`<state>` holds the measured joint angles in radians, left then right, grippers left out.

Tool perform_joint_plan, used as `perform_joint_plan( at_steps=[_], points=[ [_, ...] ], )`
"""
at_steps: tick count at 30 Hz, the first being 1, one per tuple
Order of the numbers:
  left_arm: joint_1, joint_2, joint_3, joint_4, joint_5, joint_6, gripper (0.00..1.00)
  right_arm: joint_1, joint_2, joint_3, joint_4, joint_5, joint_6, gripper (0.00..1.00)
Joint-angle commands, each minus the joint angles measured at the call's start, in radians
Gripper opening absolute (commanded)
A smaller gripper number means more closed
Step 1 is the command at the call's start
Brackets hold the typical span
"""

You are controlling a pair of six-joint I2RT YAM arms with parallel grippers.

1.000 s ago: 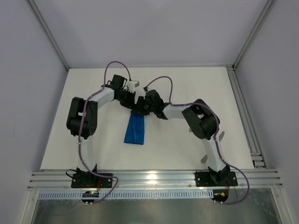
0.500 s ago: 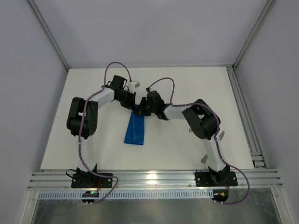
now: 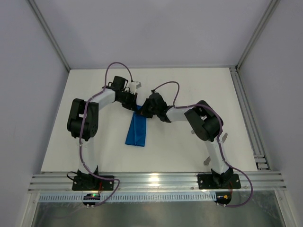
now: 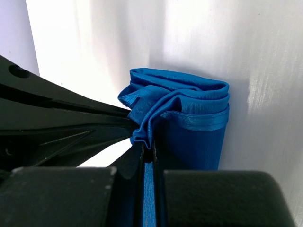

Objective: Fold the napkin into a case and place the utensils inside
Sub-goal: Stuff the top corner of the smaller-rectangle-folded napkin into the folded napkin.

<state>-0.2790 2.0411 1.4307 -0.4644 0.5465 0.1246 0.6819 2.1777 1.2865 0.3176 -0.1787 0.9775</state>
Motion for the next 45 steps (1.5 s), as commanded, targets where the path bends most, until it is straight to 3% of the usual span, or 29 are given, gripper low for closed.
perform_joint_plan(
  at_steps=[1,8,15,25,31,35,40,45],
  points=[
    [-0.011,-0.042,-0.004,-0.114,0.076,0.007,0.02,-0.039,0.008,0.004,0.067,0.099,0.029,0.04],
    [-0.011,-0.055,0.014,-0.088,0.001,0.026,0.04,-0.038,0.024,0.002,0.054,0.071,0.020,0.04],
    [0.011,-0.062,0.025,-0.108,0.133,-0.008,0.04,-0.041,0.019,0.010,0.055,0.082,0.029,0.04],
    [0.012,-0.010,0.048,-0.122,0.127,-0.005,0.05,-0.044,0.068,0.115,0.025,0.059,0.061,0.05],
    [0.012,0.022,0.068,-0.102,0.095,-0.019,0.11,-0.012,0.060,0.086,0.041,0.067,0.072,0.05],
    [0.015,0.024,0.063,-0.073,0.124,-0.043,0.12,0.004,0.062,0.108,0.017,0.021,0.044,0.05],
    [0.107,0.019,0.025,0.021,0.257,-0.187,0.11,0.015,0.005,0.007,0.024,0.001,0.007,0.05],
    [0.118,0.021,0.005,0.033,0.294,-0.183,0.11,0.034,0.065,0.054,0.035,-0.169,-0.071,0.05]
  ],
)
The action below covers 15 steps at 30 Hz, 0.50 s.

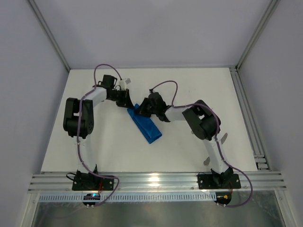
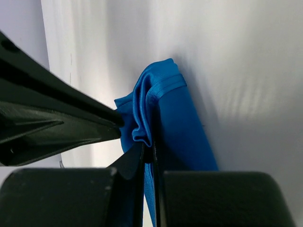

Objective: Fold the napkin into a case and place the utensils inside
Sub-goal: Stuff the top corner of the smaller-rectangle-folded napkin into the folded napkin.

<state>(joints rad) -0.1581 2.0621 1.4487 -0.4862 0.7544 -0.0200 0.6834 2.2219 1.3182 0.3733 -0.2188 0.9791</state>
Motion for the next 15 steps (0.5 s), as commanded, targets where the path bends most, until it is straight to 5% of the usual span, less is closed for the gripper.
perform_joint_plan(
  at_steps=[1,10,15],
  points=[
    [-0.003,0.001,-0.014,0.057,0.094,-0.043,0.11,0.036,0.033,0.036,-0.022,-0.148,-0.076,0.05],
    [-0.001,-0.005,-0.027,-0.069,0.120,0.063,0.11,0.059,0.022,0.027,-0.076,-0.091,-0.134,0.04],
    [0.025,-0.146,-0.057,-0.109,0.041,0.103,0.17,0.059,0.016,0.032,-0.083,-0.082,-0.158,0.04]
  ],
)
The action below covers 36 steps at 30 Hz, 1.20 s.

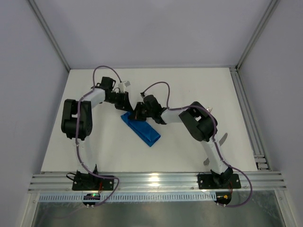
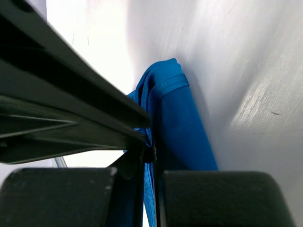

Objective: Fold the napkin into a case and place the utensils inside
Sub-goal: Stuff the top corner of the smaller-rectangle-folded napkin into the folded napkin.

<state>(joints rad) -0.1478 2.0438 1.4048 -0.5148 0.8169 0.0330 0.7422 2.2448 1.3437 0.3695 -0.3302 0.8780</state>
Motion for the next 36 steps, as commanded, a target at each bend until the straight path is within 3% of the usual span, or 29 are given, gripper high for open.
perform_joint_plan(
  at_steps=[1,5,9,15,24,36],
  points=[
    [0.019,-0.148,-0.012,-0.100,-0.039,0.059,0.19,0.002,-0.010,0.011,-0.081,0.031,-0.062,0.04],
    [0.036,-0.220,-0.046,-0.168,-0.153,0.132,0.29,0.009,-0.030,0.034,-0.109,0.045,-0.112,0.04],
    [0.036,-0.208,-0.078,-0.246,-0.205,0.237,0.30,0.016,-0.042,0.054,-0.141,0.051,-0.158,0.05],
    [0.036,-0.177,-0.113,-0.211,-0.297,0.277,0.37,0.025,-0.048,0.072,-0.176,0.068,-0.201,0.06],
    [0.033,-0.143,-0.121,-0.134,-0.297,0.255,0.37,0.029,-0.073,0.072,-0.192,0.048,-0.277,0.06],
    [0.031,-0.114,-0.121,-0.120,-0.208,0.220,0.26,0.029,-0.106,0.003,-0.133,-0.030,-0.332,0.06]
  ],
)
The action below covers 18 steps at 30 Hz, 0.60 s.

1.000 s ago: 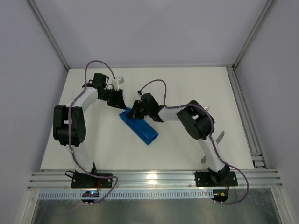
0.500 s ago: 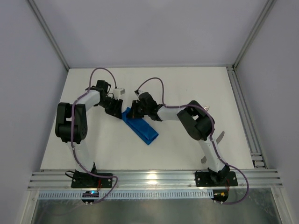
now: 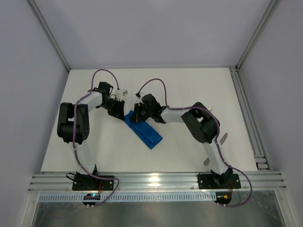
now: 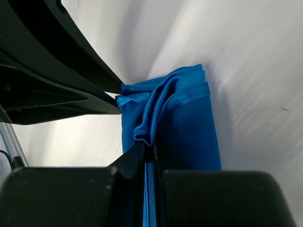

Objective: Fold the napkin into a case and place the utensils inside
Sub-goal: Stuff the top corner of the smaller-rectangle-folded napkin into the folded napkin.

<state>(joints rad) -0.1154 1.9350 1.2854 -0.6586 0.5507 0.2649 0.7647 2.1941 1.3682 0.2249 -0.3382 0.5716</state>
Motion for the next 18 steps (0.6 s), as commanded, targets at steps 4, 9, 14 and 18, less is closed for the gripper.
perform_joint_plan(
  at_steps=[4,9,14,18],
  points=[
    [-0.001,-0.050,0.002,0.016,0.086,-0.015,0.27,0.008,-0.063,-0.029,0.013,-0.024,-0.045,0.06],
    [-0.001,-0.016,0.011,-0.004,0.089,-0.015,0.26,0.010,-0.094,-0.041,0.024,-0.038,-0.056,0.06],
    [-0.001,0.005,-0.001,0.001,0.118,-0.029,0.26,0.012,-0.077,-0.055,0.051,-0.053,-0.003,0.07],
    [-0.003,0.016,0.003,0.005,0.129,-0.029,0.26,0.012,-0.019,-0.073,0.135,-0.065,0.109,0.07]
  ],
)
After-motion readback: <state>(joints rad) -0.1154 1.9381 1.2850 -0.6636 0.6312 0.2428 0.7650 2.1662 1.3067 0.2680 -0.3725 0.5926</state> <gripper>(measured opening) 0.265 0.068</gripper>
